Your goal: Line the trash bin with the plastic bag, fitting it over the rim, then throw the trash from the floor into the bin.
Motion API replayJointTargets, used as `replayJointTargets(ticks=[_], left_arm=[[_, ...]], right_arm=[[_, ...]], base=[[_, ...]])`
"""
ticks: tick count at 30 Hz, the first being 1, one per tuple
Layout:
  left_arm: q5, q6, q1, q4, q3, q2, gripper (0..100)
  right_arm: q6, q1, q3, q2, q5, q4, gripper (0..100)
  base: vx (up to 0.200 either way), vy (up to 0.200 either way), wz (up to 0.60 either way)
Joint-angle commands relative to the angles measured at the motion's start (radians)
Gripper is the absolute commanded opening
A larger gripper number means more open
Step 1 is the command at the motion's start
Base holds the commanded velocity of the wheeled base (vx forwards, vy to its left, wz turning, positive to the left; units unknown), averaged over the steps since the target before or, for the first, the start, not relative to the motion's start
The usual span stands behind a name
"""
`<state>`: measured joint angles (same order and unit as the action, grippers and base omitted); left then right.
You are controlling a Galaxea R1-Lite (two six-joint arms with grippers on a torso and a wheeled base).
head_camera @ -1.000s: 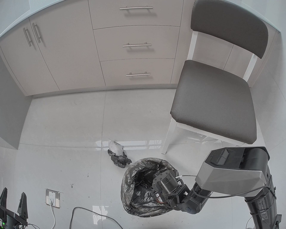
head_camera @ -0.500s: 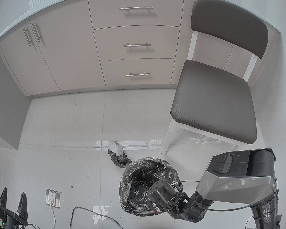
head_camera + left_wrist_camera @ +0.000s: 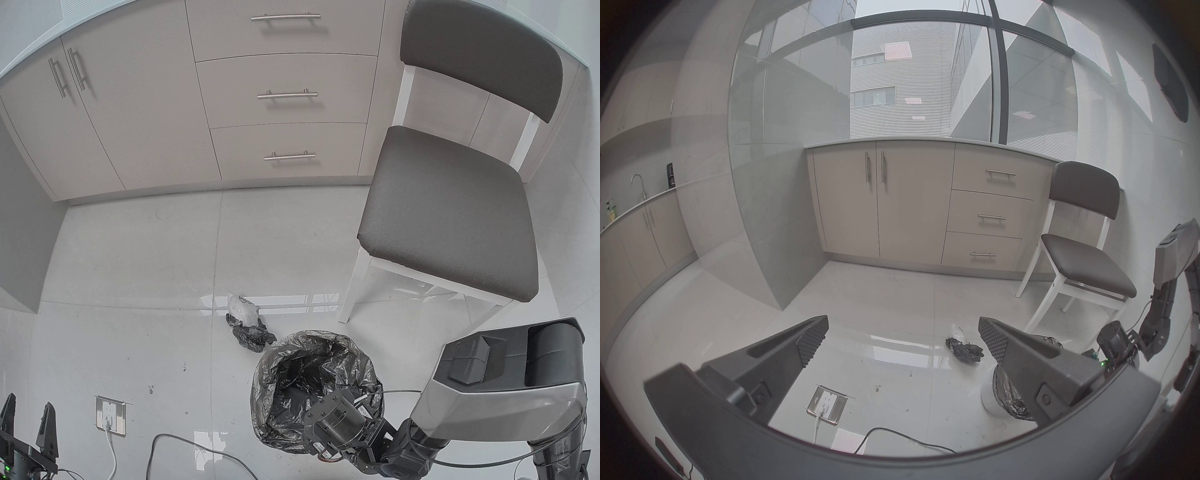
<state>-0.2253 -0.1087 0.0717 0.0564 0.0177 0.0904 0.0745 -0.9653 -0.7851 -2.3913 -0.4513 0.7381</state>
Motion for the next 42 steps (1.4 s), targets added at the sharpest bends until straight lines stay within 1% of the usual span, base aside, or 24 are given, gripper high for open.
replayJointTargets(ticks=[1, 5, 7, 10, 11, 12, 13, 17, 28, 30, 36, 39, 42], left_arm=[[0.0, 0.0, 0.0, 0.0, -0.018, 0.005, 100], [0.0, -0.002, 0.0, 0.0, -0.018, 0.005, 100], [-0.002, -0.002, 0.0, 0.0, -0.018, 0.005, 100], [-0.002, -0.006, 0.0, 0.0, -0.018, 0.005, 100], [-0.002, -0.006, 0.0, 0.0, -0.018, 0.005, 100], [-0.003, -0.006, 0.0, 0.0, -0.018, 0.005, 100], [-0.003, -0.006, 0.0, 0.0, -0.018, 0.005, 100], [-0.003, -0.008, 0.0, 0.0, -0.018, 0.005, 100], [-0.003, -0.009, 0.0, 0.0, -0.018, 0.005, 100], [-0.005, -0.014, 0.0, 0.0, -0.018, 0.005, 100], [-0.006, -0.017, 0.0, 0.0, -0.018, 0.003, 100], [-0.017, -0.029, -0.001, 0.0, -0.018, 0.002, 100], [-0.04, -0.068, -0.001, 0.023, -0.013, 0.002, 100]], right_arm=[[-0.002, 0.016, -0.071, 0.053, -0.003, 0.0, 100], [-0.013, 0.048, -0.174, 0.049, -0.027, -0.002, 100], [-0.045, 0.073, -0.241, 0.029, -0.07, 0.0, 100], [-0.087, 0.112, -0.316, -0.011, -0.155, 0.004, 100], [-0.087, 0.112, -0.316, -0.011, -0.155, 0.004, 100], [-0.096, 0.14, -0.353, -0.04, -0.199, 0.004, 100], [-0.099, 0.151, -0.361, -0.048, -0.205, 0.004, 100], [-0.101, 0.189, -0.372, -0.068, -0.221, 0.004, 100], [-0.104, 0.208, -0.339, -0.074, -0.219, 0.004, 100], [-0.116, 0.218, -0.307, -0.072, -0.218, 0.004, 100], [-0.113, 0.226, -0.25, -0.068, -0.208, 0.004, 100], [-0.102, 0.232, -0.235, -0.089, -0.204, 0.009, 100], [-0.096, 0.237, -0.233, -0.117, -0.191, 0.055, 100]], base=[[0.0, 0.0, 0.0], [0.0, 0.0, 0.0], [0.0, 0.0, 0.0], [0.0, 0.0, 0.0], [0.0, 0.0, 0.0], [0.0, 0.0, 0.0], [0.0, 0.0, 0.0], [0.0, 0.0, 0.0], [0.0, 0.0, 0.0], [0.0, 0.0, 0.0], [0.0, 0.0, 0.0], [0.0, 0.0, 0.0], [0.0, 0.0, 0.0]])
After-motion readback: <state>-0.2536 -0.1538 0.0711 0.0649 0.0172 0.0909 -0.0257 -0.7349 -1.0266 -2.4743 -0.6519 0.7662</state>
